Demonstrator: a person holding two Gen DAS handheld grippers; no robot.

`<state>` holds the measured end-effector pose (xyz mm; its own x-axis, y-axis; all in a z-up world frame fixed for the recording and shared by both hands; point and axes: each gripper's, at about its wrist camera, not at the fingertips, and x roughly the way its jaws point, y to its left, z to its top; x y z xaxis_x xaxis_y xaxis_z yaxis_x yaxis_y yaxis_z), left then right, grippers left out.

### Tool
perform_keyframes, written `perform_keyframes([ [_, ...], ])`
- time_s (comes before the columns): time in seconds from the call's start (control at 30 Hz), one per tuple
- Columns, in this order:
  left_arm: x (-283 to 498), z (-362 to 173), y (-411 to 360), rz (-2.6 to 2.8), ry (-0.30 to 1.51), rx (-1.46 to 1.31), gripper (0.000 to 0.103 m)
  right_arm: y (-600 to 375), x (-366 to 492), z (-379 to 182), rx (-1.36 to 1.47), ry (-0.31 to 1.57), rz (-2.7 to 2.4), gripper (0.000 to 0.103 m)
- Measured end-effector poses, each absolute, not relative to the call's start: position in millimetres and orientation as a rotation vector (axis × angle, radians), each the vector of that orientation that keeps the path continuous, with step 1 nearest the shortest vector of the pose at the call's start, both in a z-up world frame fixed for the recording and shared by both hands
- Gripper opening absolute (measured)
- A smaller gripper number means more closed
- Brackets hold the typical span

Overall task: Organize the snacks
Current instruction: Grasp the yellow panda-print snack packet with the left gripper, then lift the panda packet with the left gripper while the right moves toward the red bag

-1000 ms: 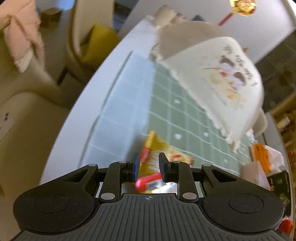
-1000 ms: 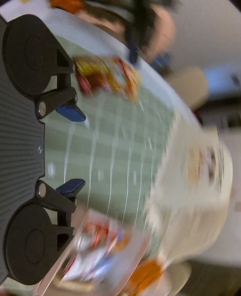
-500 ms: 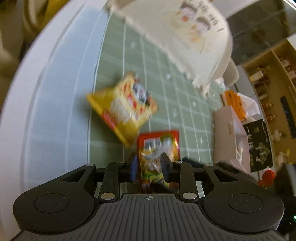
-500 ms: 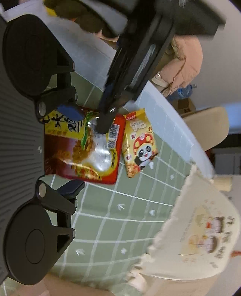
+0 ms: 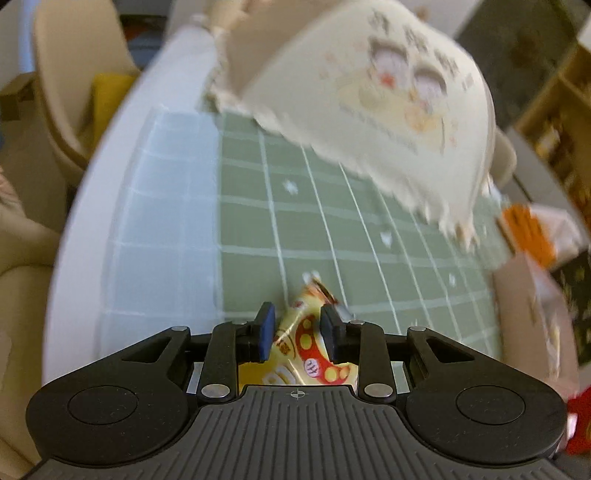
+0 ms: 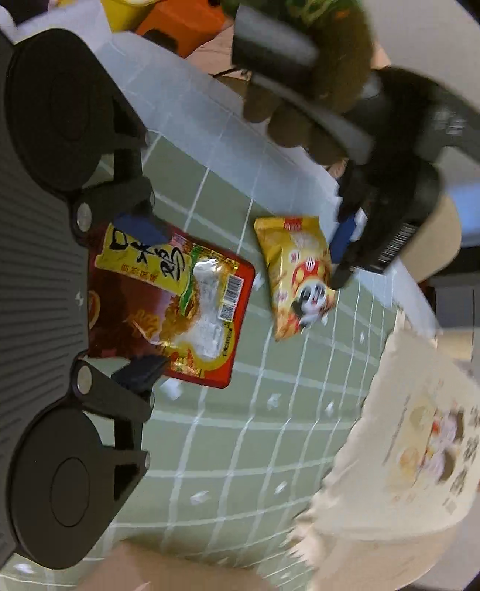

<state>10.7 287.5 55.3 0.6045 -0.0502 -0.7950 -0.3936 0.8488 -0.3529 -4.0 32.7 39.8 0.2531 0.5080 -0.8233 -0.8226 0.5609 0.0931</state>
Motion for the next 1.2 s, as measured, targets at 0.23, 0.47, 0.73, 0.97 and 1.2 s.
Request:
perform_keyframes([
  [0.23,-3,45,238,0.029,0.954,-0.488,0.035,-34,5,43,-0.303,0.975,0.812,0.061],
  [0.47,-33,43,197,-0.023,0.978,-0.478,0.036,-72,3,34,-0.317,0.971,0.723,0.066],
  [0.73,-77,39,171,0.026,0.941,-0.548,0.036,-97,-17,22,-0.332,0.855,0.717,0.079],
  [0.97,-109,37,159,0.081,0.895,-0.589,0.036,-105,-36,12,-0.287,0.724,0.692,0.088],
  [1.2,-127,32,146,0.081,0.831,-0.584,0.036,-110,-41,12,-0.269,0.752,0.660,0.088],
])
